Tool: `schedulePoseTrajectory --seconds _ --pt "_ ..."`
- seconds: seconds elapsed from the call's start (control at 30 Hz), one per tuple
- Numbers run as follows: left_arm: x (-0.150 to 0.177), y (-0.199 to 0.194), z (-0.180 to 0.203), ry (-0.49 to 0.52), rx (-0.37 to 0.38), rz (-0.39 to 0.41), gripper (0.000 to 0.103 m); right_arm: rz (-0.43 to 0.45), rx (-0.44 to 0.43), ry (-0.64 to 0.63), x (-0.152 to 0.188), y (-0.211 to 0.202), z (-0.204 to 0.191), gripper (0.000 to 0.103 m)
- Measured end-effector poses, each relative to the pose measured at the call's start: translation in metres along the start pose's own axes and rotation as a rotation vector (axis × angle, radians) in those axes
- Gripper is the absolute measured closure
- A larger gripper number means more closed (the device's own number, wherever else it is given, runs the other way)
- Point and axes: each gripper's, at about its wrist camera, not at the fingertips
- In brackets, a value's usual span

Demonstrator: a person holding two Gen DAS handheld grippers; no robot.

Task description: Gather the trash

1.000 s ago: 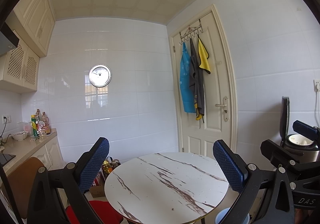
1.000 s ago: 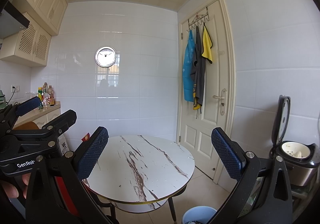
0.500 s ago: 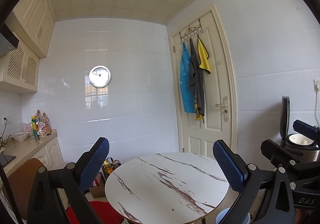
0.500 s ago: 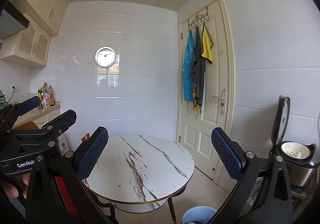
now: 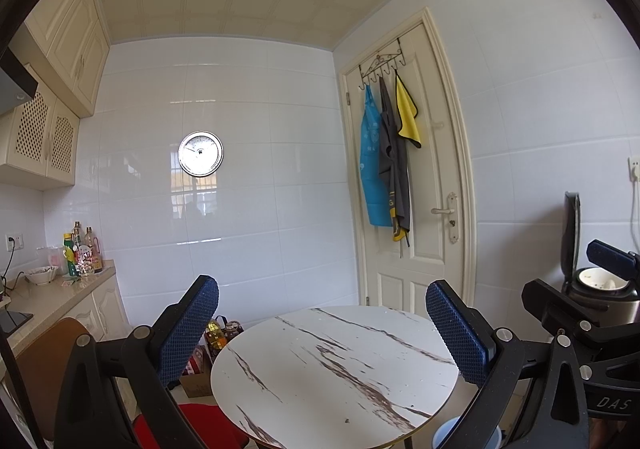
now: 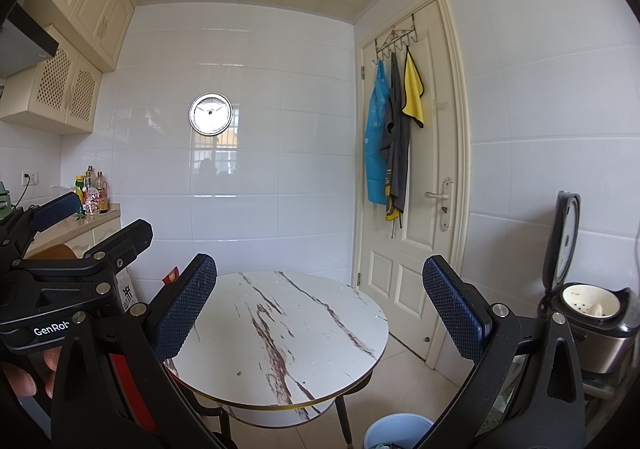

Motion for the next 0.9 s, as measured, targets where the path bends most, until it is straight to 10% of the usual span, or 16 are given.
schedulePoseTrajectory --seconds 0.9 --pt "0.003 0.005 -0.017 0.000 0.003 -0.003 0.001 -0.004 0.002 0.003 0.000 0.000 -0.002 0.000"
Point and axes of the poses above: each gripper's, at about its wrist camera, not at the fingertips, and y roughly the way its jaws point, z to its right, x to its underside, and after that the axes turned 1 degree about x, right-handed
